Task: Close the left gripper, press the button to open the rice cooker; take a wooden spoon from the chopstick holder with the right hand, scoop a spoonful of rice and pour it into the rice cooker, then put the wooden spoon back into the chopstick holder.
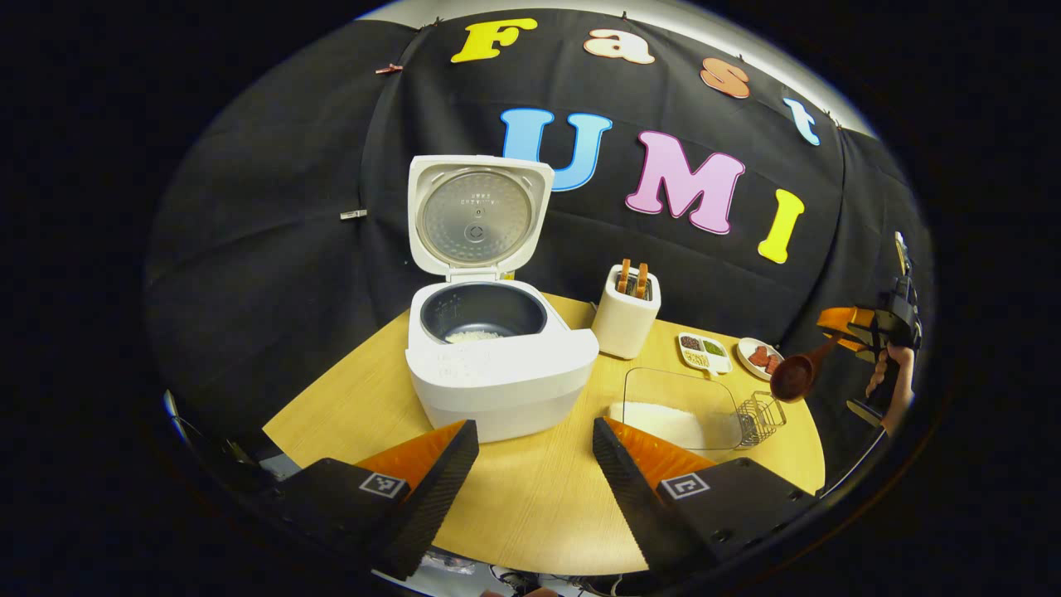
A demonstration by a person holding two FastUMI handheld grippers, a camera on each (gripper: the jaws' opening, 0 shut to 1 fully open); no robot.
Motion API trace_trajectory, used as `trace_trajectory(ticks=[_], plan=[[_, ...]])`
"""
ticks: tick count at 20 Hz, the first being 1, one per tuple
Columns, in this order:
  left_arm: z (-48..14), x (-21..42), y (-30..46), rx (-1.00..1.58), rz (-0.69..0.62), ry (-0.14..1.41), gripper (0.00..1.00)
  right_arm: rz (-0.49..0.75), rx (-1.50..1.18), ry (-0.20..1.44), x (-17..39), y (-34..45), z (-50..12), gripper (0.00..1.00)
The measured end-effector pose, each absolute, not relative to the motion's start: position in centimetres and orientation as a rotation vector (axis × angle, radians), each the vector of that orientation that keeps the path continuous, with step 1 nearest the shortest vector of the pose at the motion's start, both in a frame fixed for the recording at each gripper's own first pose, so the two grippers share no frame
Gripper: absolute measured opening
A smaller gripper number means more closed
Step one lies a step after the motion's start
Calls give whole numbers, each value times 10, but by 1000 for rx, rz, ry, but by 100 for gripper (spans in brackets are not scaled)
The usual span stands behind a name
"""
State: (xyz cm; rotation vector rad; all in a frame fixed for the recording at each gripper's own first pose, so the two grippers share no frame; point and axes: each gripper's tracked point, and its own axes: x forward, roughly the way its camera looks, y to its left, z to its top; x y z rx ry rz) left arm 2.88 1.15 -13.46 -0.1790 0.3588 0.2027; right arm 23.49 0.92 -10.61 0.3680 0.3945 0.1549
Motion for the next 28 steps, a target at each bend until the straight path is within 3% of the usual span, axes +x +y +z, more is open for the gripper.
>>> trace_trajectory(ticks=[9, 16, 17, 18, 27, 28], plan=[[-150, 18, 23, -226, 100, 329, 96, 262, 247, 414, 208, 110, -146, 20], [-203, 4, 55, -263, 123, 408, 96, 251, 20, 448, 212, 138, -211, 20], [-210, 2, 59, -268, 127, 426, 96, 249, 11, 460, 208, 141, -220, 24], [-215, 0, 61, -271, 132, 440, 96, 251, 13, 480, 204, 145, -231, 20], [-215, 1, 75, -334, 126, 413, 96, 251, 200, 626, 171, 201, -264, 20], [-212, 1, 75, -330, 121, 401, 96, 246, 222, 640, 171, 204, -264, 15]])
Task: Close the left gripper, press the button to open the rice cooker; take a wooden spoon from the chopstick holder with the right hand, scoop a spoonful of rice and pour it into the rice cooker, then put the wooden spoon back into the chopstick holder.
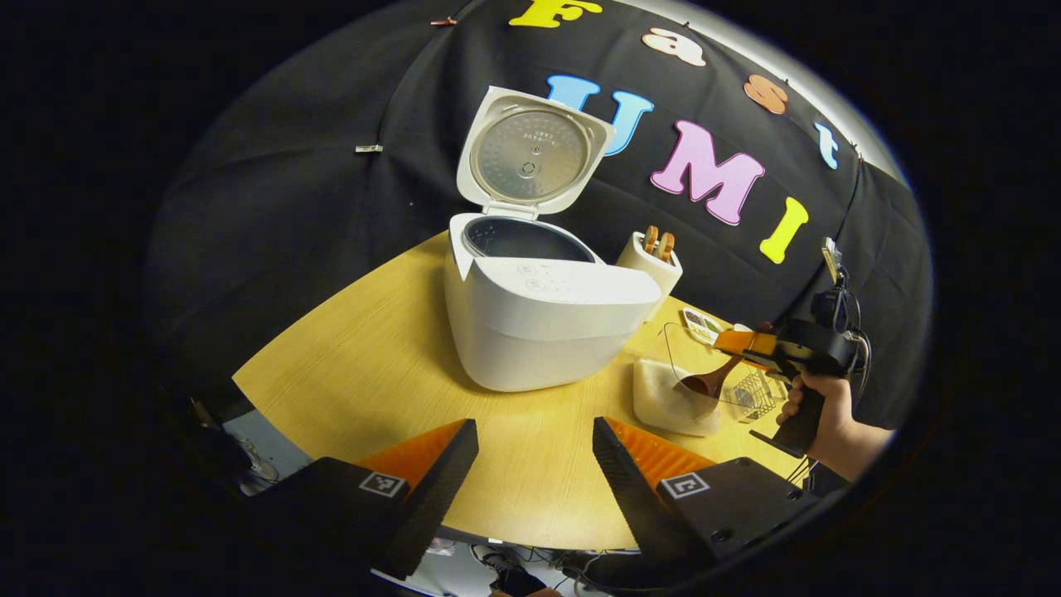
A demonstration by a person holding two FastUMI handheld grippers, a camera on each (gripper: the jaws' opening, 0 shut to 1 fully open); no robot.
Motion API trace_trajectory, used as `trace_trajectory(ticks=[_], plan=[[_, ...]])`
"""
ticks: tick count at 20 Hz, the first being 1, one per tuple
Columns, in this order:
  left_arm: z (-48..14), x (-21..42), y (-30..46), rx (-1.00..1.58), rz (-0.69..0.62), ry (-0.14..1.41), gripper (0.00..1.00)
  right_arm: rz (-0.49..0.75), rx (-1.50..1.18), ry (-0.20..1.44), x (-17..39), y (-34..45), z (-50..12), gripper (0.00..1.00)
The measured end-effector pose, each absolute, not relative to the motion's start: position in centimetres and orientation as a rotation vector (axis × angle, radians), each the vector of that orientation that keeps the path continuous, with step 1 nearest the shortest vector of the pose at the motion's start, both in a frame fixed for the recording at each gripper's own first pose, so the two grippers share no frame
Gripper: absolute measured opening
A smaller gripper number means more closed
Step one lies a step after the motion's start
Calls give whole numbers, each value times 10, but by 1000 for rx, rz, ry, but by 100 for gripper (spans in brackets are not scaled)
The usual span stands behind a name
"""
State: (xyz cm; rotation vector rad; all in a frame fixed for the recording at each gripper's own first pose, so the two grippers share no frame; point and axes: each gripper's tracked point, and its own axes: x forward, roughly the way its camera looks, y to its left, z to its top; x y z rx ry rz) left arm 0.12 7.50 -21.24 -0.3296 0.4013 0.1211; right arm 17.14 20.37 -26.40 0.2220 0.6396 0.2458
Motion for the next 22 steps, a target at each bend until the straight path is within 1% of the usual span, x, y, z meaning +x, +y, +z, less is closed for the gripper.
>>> trace_trajectory(ticks=[1, 2, 3, 4, 5, 6, 7, 9, 14, 16, 17, 18, 22], plan=[[-212, 2, 74, -319, 116, 397, 96, 240, 246, 656, 172, 205, -265, 20], [-211, 1, 75, -306, 112, 396, 98, 228, 263, 663, 174, 203, -265, 20], [-210, 0, 75, -293, 108, 395, 96, 217, 283, 677, 175, 202, -266, 15], [-209, -1, 76, -285, 106, 394, 96, 208, 309, 692, 176, 202, -267, 20], [-209, -2, 76, -283, 105, 393, 96, 195, 348, 707, 177, 200, -267, 20], [-209, -3, 76, -283, 105, 395, 98, 184, 393, 721, 177, 201, -266, 15], [-209, -4, 78, -285, 113, 397, 96, 177, 442, 735, 180, 204, -264, 20], [-203, -7, 83, -290, 137, 374, 96, 167, 501, 752, 181, 206, -260, 20], [-194, -13, 89, -288, 146, 351, 96, 112, 664, 767, 184, 197, -249, 20], [-190, -14, 92, -277, 145, 344, 96, 85, 712, 765, 184, 184, -246, 20], [-187, -12, 93, -270, 144, 339, 98, 65, 733, 756, 186, 174, -245, 15], [-186, -12, 94, -266, 143, 336, 96, 44, 750, 750, 187, 164, -244, 20], [-185, -13, 93, -271, 128, 334, 96, -27, 808, 739, 184, 125, -239, 20]])
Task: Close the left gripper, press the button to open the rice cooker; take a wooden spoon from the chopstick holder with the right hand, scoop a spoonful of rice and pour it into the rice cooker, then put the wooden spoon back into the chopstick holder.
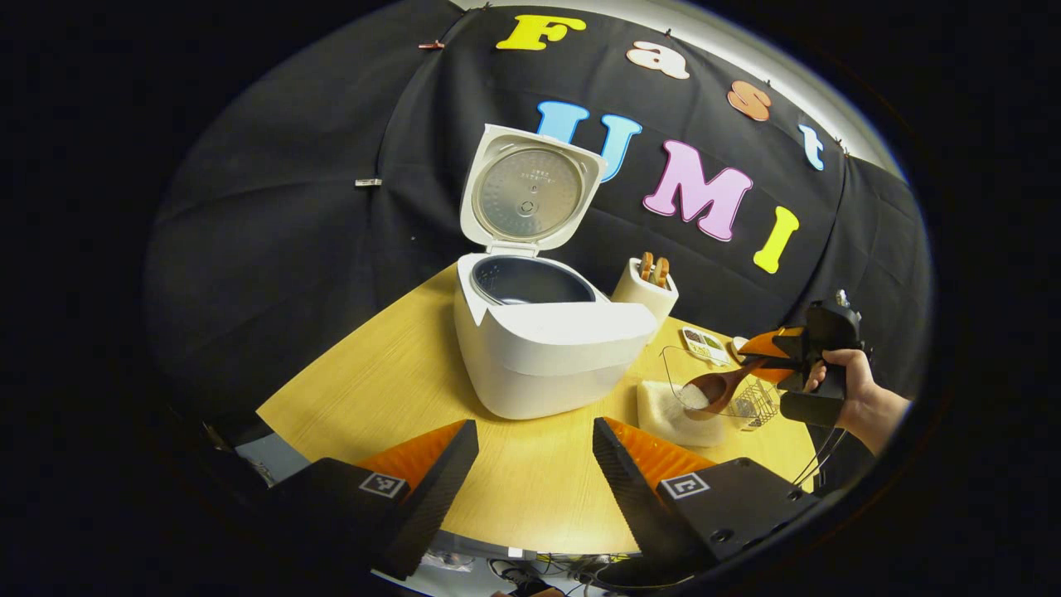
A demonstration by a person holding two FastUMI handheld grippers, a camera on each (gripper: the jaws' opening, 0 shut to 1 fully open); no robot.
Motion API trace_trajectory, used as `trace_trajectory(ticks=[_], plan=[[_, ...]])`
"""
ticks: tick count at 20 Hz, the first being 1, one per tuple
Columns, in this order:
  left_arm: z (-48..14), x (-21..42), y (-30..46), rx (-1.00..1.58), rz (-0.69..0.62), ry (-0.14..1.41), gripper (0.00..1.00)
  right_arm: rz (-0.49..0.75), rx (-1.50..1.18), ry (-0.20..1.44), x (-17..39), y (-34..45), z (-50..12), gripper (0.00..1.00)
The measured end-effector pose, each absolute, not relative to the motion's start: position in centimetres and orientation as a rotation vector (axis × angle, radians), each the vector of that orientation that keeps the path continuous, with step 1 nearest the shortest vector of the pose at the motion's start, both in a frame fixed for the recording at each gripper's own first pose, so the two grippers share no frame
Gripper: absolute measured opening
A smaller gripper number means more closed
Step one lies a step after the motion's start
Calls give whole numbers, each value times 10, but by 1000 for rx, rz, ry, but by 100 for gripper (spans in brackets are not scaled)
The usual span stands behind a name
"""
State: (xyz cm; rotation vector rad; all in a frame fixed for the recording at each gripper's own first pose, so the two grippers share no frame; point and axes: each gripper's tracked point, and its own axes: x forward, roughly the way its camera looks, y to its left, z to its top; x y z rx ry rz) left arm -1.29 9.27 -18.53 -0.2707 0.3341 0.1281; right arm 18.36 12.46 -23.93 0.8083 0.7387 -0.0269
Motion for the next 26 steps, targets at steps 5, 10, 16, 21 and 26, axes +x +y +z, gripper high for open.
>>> trace_trajectory(ticks=[5, 10, 16, 21, 26], plan=[[-186, -8, 84, -257, 98, 343, 96, -82, 905, 715, 183, 93, -222, 20], [-178, -3, 77, -225, 75, 328, 96, -89, 1043, 699, 192, 90, -196, 20], [-180, -4, 80, -249, 92, 332, 98, -23, 1142, 701, 206, 124, -164, 20], [-183, -13, 96, -249, 138, 331, 96, 69, 1215, 733, 214, 177, -145, 20], [-184, -23, 112, -266, 179, 328, 96, 163, 1309, 765, 224, 238, -126, 20]])
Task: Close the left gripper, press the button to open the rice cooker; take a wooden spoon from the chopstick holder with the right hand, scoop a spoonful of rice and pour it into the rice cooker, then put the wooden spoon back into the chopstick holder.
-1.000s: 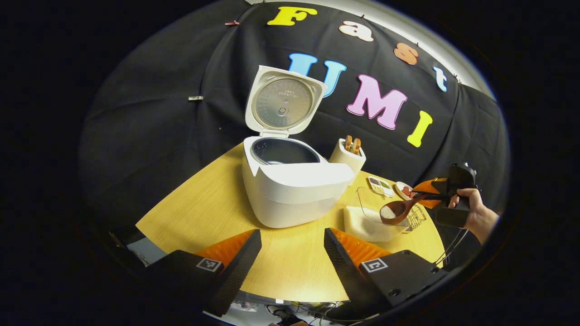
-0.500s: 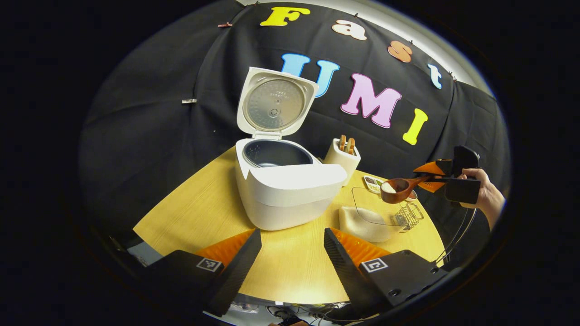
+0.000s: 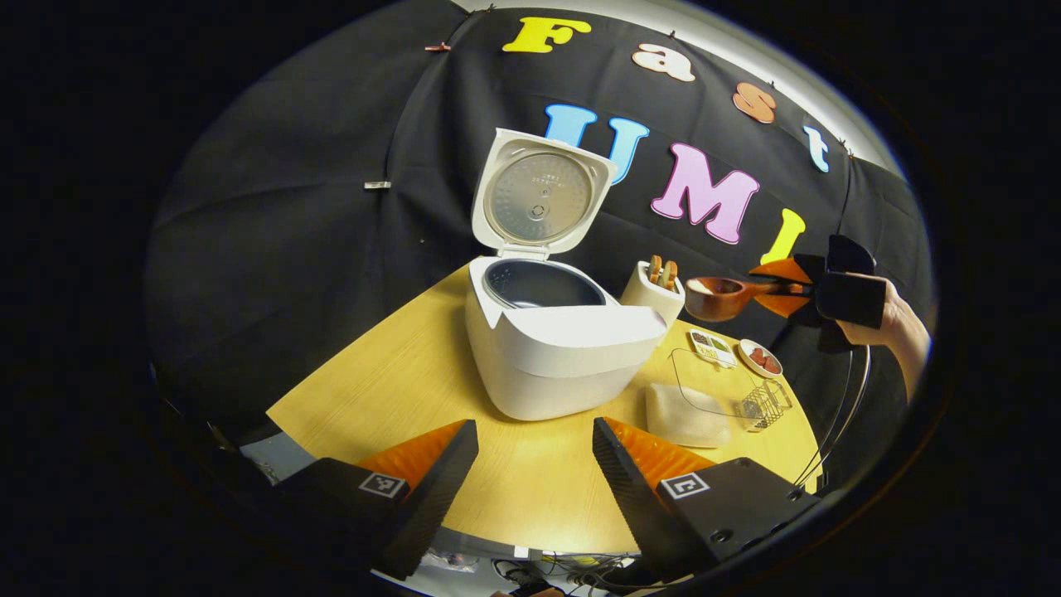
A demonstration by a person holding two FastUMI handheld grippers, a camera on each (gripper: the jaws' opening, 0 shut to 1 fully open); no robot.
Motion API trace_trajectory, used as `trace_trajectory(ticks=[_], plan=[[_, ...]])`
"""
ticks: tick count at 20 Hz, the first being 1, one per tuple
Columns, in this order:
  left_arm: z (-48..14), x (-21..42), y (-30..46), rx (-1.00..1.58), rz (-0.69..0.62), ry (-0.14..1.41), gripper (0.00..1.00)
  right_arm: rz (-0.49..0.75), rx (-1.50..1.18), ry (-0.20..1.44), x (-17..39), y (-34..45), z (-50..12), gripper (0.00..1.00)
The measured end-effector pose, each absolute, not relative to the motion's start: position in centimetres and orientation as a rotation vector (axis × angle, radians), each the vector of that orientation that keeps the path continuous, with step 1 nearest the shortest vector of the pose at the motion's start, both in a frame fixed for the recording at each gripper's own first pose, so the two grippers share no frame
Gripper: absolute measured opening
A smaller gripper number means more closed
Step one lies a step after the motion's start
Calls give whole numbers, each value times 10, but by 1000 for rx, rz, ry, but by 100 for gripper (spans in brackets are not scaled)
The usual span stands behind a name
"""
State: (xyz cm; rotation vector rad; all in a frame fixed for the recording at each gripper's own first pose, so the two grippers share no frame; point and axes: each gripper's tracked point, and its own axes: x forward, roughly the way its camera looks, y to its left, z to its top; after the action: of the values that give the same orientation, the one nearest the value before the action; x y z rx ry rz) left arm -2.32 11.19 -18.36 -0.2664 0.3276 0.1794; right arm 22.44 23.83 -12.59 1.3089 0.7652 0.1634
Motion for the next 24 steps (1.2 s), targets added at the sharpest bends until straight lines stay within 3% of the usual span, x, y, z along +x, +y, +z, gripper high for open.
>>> trace_trajectory(ticks=[1, 2, 11, 24], plan=[[-185, -25, 115, -271, 183, 330, 98, 176, 1319, 772, 225, 250, -124, 15], [-187, -27, 117, -275, 188, 333, 96, 185, 1324, 778, 228, 262, -122, 19], [-196, -34, 138, -343, 236, 346, 98, 322, 1247, 766, 251, 387, -109, 19], [-171, -19, 140, -369, 249, 292, 96, 679, 446, 441, 237, 500, -106, 19]])
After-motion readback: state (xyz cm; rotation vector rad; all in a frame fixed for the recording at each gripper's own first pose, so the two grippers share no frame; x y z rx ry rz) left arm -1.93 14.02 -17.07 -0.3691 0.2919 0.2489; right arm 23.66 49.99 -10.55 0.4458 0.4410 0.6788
